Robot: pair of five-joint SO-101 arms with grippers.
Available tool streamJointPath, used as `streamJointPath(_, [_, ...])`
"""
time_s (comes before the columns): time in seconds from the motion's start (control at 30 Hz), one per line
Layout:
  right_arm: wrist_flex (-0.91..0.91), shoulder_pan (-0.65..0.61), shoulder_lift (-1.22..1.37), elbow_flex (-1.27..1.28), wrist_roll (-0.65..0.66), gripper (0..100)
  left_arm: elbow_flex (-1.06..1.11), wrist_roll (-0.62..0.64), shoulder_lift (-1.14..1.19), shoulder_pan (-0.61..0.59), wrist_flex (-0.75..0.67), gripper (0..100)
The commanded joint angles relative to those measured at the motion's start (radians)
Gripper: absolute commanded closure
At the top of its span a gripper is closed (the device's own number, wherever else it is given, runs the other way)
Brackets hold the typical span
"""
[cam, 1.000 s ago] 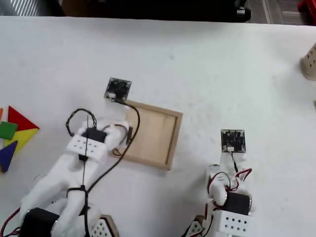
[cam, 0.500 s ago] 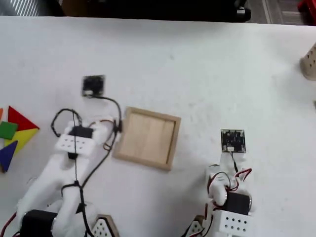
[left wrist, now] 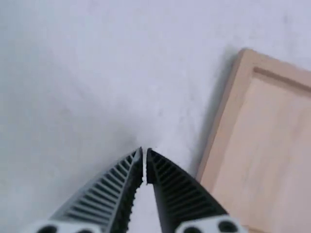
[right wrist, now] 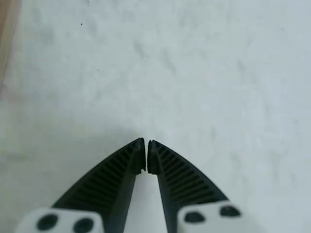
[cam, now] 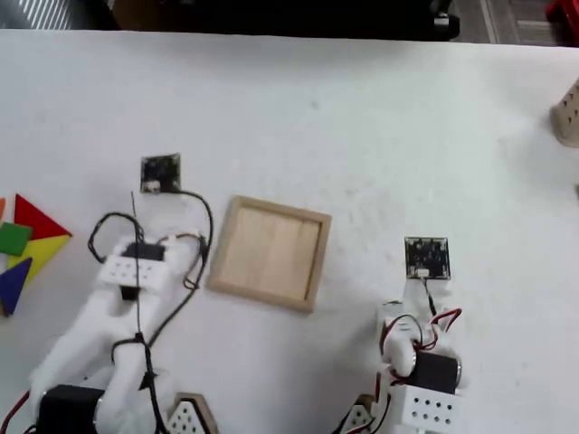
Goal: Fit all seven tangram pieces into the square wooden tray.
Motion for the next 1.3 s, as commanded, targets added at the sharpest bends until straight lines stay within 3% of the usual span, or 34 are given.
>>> streamJointPath(0.0, [-0.021, 0.012, -0.002, 0.008, 0.011, 98.1, 0.032, -0.011, -0.005, 0.104, 0.012, 98])
streamJointPath(0.1, [-0.021, 0.012, -0.002, 0.008, 0.011, 98.1, 0.074, -0.014, -0.012, 0.194, 0.017, 98])
streamJointPath(0.27, [-0.021, 0.038, -0.002, 0.008, 0.011, 98.1, 0.06, -0.153, -0.013, 0.305, 0.112, 98])
streamJointPath(0.5, [-0.021, 0.042, -0.002, 0.008, 0.011, 98.1, 0.049, -0.157, -0.016, 0.297, 0.12, 98])
streamJointPath(0.6, [-0.021, 0.042, -0.002, 0.008, 0.011, 98.1, 0.002, -0.169, -0.082, 0.166, 0.19, 98])
streamJointPath(0.73, [-0.021, 0.042, -0.002, 0.008, 0.011, 98.1, -0.046, -0.167, -0.266, -0.113, 0.285, 98])
streamJointPath(0.9, [-0.022, 0.042, -0.002, 0.008, 0.011, 98.1, -0.003, -0.167, -0.478, -0.455, 0.279, 97])
streamJointPath(1.1, [-0.022, 0.042, -0.002, 0.008, 0.011, 98.1, -0.015, -0.222, -0.507, -0.653, 0.282, 85])
streamJointPath(1.27, [-0.022, 0.042, -0.002, 0.008, 0.011, 98.1, -0.098, -0.221, -0.506, -0.769, 0.29, 86])
